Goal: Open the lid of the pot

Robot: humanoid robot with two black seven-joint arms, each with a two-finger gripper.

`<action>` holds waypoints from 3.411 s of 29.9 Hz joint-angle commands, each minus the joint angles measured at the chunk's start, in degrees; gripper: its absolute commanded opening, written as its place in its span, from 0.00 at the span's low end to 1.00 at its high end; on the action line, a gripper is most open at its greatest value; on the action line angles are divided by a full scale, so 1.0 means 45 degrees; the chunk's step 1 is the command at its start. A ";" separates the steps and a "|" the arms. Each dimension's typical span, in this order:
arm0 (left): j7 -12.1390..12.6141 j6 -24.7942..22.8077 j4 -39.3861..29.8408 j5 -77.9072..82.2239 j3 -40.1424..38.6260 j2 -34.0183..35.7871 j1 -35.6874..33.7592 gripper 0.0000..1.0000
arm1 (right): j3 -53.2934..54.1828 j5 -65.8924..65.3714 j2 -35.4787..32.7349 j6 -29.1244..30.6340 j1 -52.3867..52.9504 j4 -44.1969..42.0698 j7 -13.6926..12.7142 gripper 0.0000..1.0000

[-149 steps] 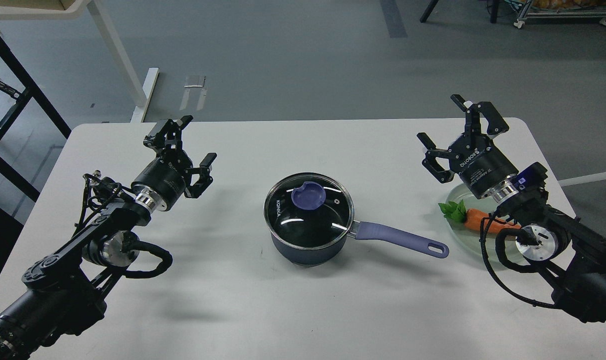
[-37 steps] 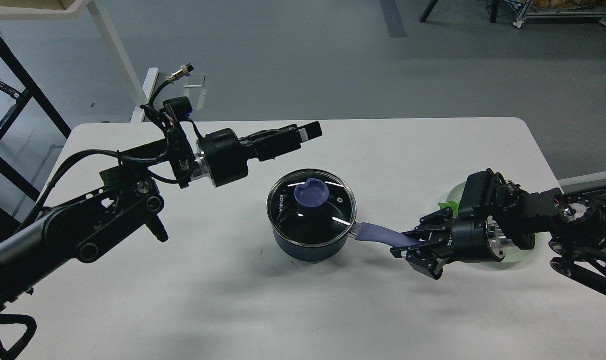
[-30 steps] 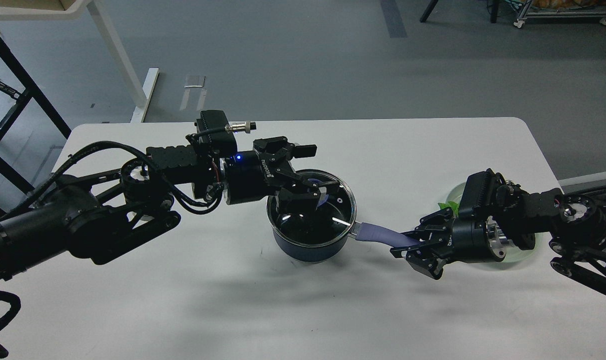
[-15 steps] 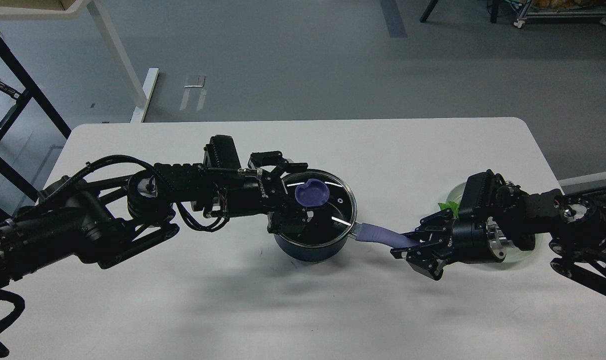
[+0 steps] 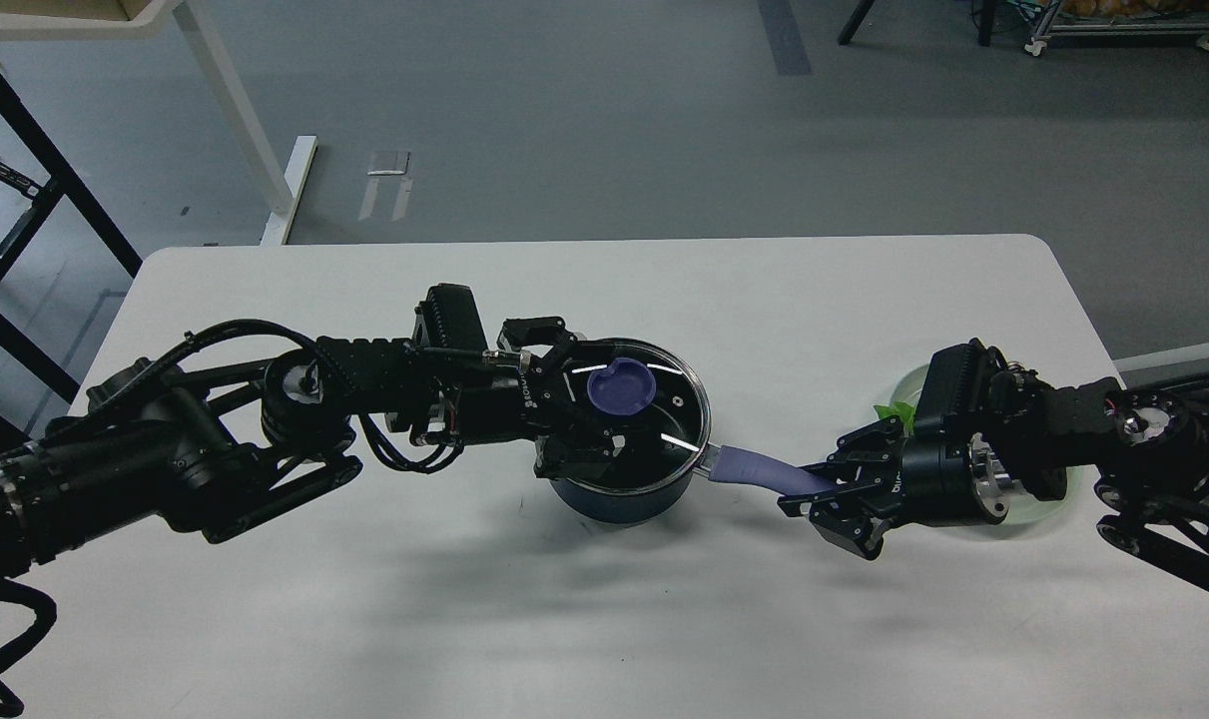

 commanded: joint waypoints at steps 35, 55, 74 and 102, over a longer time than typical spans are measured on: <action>-0.0091 0.0020 -0.0421 -0.1189 0.0160 0.1146 -0.1053 0.39 | -0.0016 0.0001 -0.0039 0.0000 -0.0078 0.0004 -0.0002 0.21; -0.0091 0.2519 -0.2514 -0.2752 0.0219 0.8356 0.2830 0.40 | 0.0023 0.0060 -0.0352 -0.0020 -0.0058 0.0004 -0.0002 0.21; -0.0091 0.4426 0.0944 -0.3494 0.1566 0.6932 0.4571 0.41 | 0.0003 0.0060 -0.0332 -0.0020 -0.0058 0.0004 -0.0002 0.21; -0.0091 0.4426 -0.0907 -0.6812 0.2114 0.7886 0.3342 0.98 | -0.0016 0.0060 -0.0352 -0.0020 -0.0039 0.0024 -0.0002 0.23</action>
